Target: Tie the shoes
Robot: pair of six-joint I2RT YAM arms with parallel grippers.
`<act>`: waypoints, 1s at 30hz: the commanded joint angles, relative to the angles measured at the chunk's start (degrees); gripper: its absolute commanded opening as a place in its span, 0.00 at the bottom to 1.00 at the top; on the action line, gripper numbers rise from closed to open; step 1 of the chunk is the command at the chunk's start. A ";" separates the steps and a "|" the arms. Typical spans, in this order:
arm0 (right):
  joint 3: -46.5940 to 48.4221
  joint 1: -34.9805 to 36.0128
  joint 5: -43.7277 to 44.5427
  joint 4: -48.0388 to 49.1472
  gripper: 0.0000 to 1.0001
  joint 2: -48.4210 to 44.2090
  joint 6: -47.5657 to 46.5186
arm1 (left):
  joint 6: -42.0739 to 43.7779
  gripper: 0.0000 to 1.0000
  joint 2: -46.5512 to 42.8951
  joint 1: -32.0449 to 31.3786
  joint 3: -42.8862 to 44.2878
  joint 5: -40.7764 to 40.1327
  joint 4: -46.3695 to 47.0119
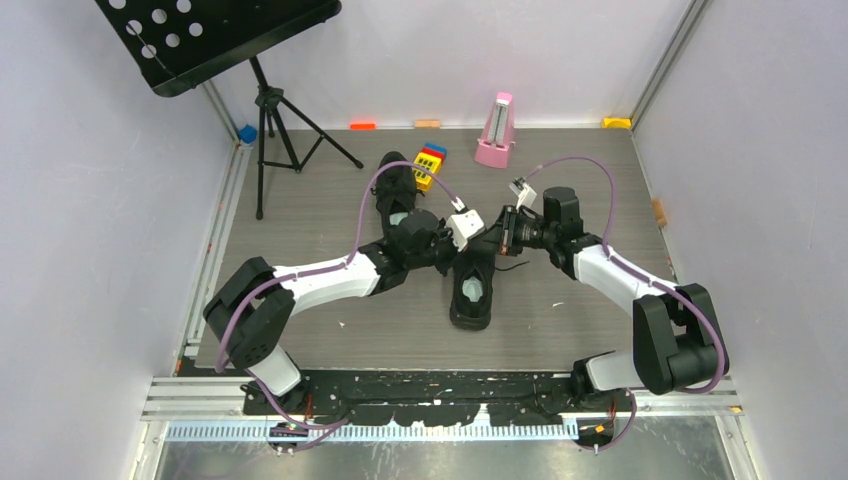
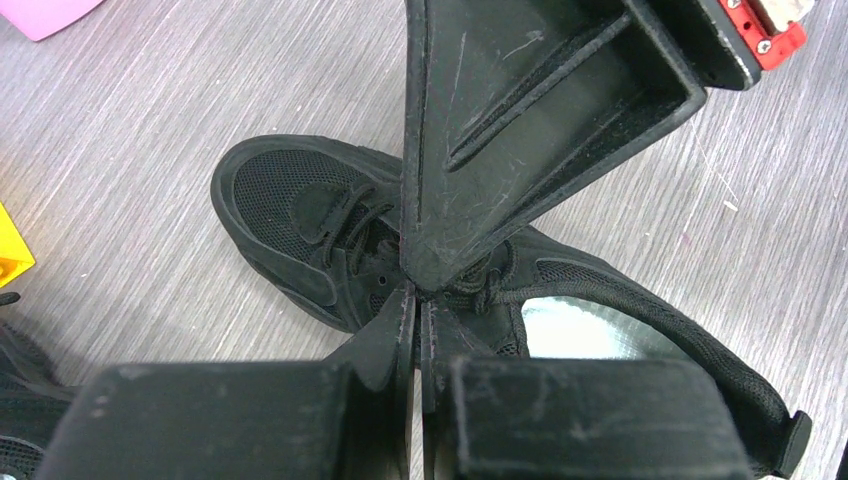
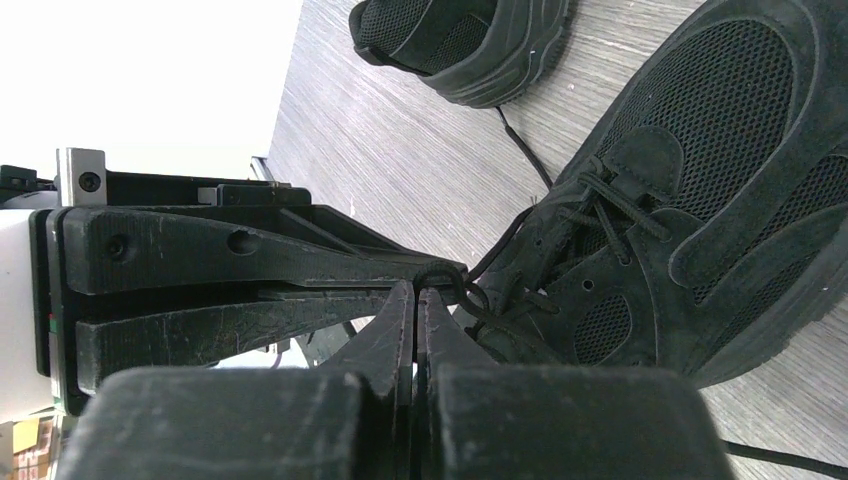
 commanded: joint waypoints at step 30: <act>10.10 0.44 6.16 -12.21 0.00 0.95 3.05 | -25.02 0.11 -5.26 2.09 -1.87 4.57 0.71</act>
